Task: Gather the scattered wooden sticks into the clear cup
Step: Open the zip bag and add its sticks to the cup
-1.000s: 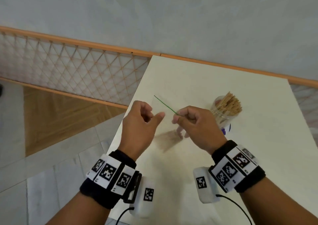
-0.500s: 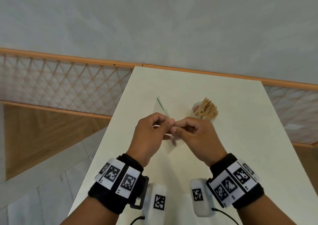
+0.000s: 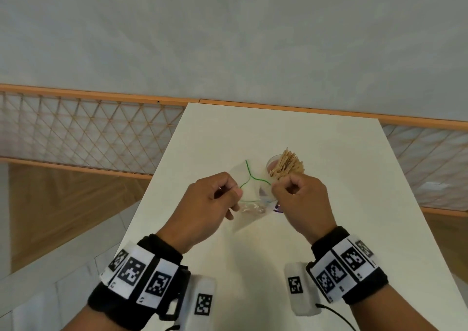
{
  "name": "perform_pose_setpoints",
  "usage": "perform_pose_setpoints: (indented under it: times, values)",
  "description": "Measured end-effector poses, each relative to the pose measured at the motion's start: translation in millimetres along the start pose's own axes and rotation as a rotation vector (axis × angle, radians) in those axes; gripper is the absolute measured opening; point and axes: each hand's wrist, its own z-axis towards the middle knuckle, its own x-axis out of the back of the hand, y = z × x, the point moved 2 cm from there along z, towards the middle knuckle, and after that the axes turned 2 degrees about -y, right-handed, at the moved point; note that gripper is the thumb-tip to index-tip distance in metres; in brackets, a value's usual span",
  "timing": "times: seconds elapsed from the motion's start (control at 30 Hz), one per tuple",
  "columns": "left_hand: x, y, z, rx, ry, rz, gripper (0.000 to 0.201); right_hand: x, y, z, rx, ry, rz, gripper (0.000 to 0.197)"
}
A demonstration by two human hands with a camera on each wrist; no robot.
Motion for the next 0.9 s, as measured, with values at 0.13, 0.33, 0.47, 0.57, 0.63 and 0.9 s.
perform_pose_setpoints:
  times: [0.13, 0.33, 0.47, 0.57, 0.63, 0.9]
  values:
    - [-12.9, 11.9, 2.1, -0.116, -0.063, 0.189, 0.017, -2.4, -17.5, 4.9, 0.165, -0.253, -0.146, 0.021]
    - [-18.4, 18.9, 3.9, -0.230, -0.046, 0.377, 0.021, -5.3, -26.6, 29.9, 0.184, -0.172, -0.049, 0.008]
    - [-8.1, 19.7, -0.2, -0.256, -0.045, 0.382, 0.019, 16.5, -17.1, 49.4, 0.068, -0.035, -0.061, 0.013]
    - [-1.7, 27.9, -2.4, -0.281, -0.086, 0.405, 0.016, 19.7, -19.9, 50.1, 0.100, -0.062, -0.074, 0.020]
    - [5.8, 33.2, 0.3, -0.260, -0.168, 0.456, 0.015, 19.6, -27.4, 48.8, 0.109, -0.136, -0.035, 0.025]
    - [30.0, 54.8, 52.2, -0.217, -0.175, 0.694, 0.143, 29.1, -81.0, 48.2, 0.355, -0.348, -0.016, 0.033]
